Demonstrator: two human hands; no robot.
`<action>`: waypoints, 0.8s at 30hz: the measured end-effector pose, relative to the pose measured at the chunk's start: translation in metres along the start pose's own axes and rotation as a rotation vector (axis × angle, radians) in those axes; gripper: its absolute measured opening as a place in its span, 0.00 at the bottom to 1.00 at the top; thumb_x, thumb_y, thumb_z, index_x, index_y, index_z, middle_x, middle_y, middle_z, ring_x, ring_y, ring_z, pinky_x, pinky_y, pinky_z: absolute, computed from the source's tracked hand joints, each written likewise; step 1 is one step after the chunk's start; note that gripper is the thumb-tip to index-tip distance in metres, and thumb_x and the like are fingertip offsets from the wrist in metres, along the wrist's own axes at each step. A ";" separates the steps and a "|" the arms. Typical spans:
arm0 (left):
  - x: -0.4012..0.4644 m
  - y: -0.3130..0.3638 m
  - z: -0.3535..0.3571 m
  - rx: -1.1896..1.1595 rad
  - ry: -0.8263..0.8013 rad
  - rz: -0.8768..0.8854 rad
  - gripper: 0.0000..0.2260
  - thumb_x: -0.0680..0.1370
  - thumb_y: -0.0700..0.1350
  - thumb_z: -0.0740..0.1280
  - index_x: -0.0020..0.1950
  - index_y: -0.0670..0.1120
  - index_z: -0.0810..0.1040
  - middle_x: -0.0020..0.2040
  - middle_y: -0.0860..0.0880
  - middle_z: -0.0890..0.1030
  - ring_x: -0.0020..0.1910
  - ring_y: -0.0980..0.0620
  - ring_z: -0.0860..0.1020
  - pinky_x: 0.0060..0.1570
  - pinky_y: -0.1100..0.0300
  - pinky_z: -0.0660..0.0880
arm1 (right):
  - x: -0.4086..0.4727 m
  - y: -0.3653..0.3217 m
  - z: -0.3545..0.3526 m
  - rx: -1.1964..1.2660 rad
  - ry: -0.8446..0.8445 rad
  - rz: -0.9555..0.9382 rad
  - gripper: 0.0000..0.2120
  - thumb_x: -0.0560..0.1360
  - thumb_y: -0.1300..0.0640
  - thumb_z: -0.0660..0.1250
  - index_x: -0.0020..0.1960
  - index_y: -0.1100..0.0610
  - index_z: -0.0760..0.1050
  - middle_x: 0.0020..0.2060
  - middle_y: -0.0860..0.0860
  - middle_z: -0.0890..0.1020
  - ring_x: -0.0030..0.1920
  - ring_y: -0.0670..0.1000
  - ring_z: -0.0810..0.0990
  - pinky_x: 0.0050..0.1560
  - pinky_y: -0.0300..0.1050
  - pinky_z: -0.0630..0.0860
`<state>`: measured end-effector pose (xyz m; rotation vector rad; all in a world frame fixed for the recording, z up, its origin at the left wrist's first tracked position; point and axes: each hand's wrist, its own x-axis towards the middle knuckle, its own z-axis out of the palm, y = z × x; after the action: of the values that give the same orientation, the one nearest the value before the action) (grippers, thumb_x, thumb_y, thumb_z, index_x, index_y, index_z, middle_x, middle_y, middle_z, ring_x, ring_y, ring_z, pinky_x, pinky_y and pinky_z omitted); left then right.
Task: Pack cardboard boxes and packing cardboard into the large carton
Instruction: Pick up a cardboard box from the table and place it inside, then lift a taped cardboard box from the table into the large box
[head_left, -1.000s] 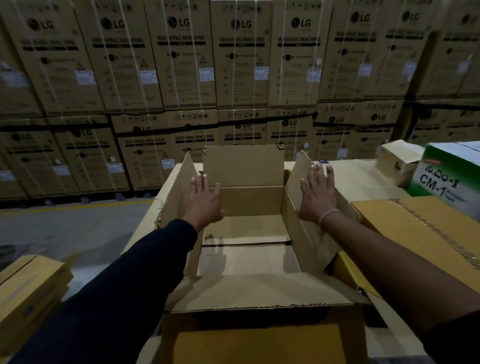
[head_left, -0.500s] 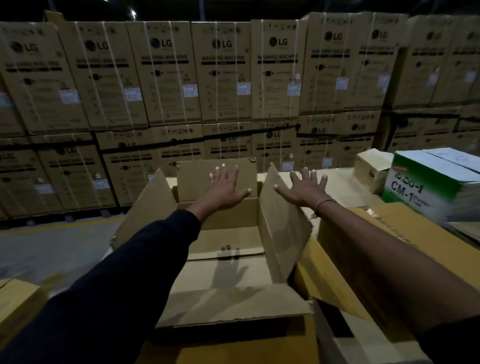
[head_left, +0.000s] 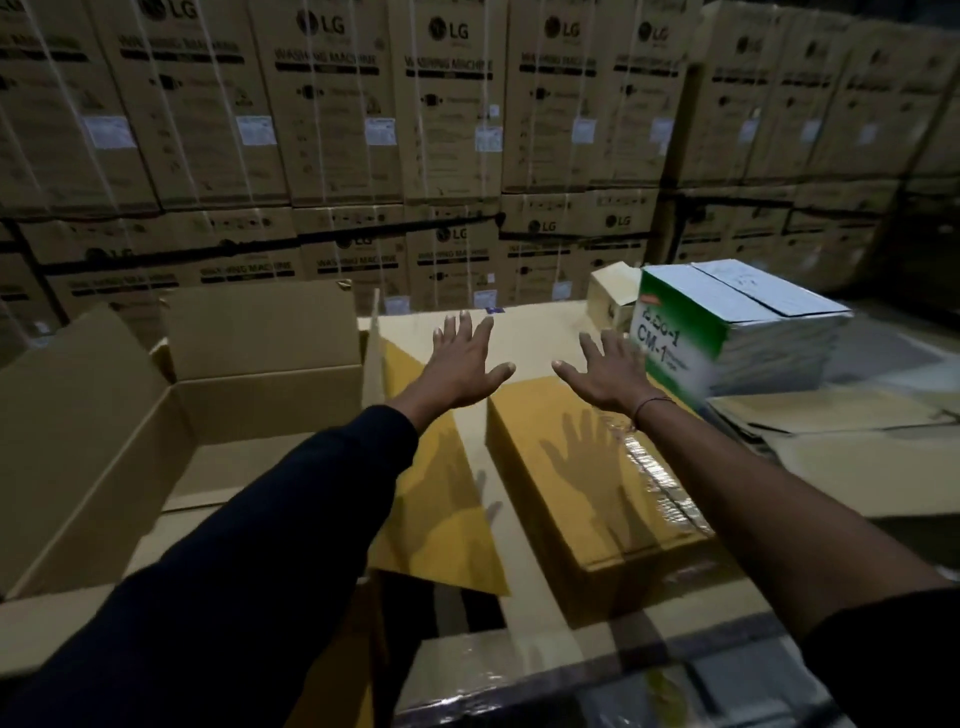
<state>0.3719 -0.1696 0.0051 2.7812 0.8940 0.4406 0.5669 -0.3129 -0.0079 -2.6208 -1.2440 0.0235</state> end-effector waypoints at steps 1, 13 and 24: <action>0.004 0.014 0.012 -0.021 -0.007 -0.016 0.39 0.83 0.64 0.58 0.86 0.47 0.46 0.84 0.38 0.42 0.83 0.36 0.39 0.80 0.41 0.40 | -0.001 0.018 0.002 -0.014 -0.017 0.016 0.42 0.81 0.27 0.49 0.86 0.49 0.46 0.85 0.57 0.44 0.84 0.63 0.41 0.80 0.66 0.39; -0.015 0.100 0.166 -0.266 -0.245 -0.397 0.43 0.81 0.64 0.64 0.85 0.45 0.45 0.81 0.33 0.34 0.80 0.29 0.36 0.77 0.31 0.46 | -0.021 0.180 0.039 -0.114 -0.279 0.179 0.42 0.80 0.28 0.54 0.86 0.47 0.46 0.84 0.61 0.43 0.82 0.69 0.43 0.79 0.71 0.44; -0.014 0.103 0.199 -0.426 -0.251 -0.567 0.50 0.75 0.67 0.71 0.82 0.47 0.45 0.74 0.34 0.62 0.66 0.32 0.74 0.62 0.44 0.76 | -0.021 0.211 0.059 -0.109 -0.254 0.226 0.47 0.71 0.20 0.60 0.82 0.42 0.57 0.78 0.67 0.60 0.78 0.69 0.60 0.76 0.64 0.60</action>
<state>0.4824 -0.2774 -0.1575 2.0294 1.2822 0.1551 0.7070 -0.4451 -0.1134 -2.9130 -1.0382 0.3471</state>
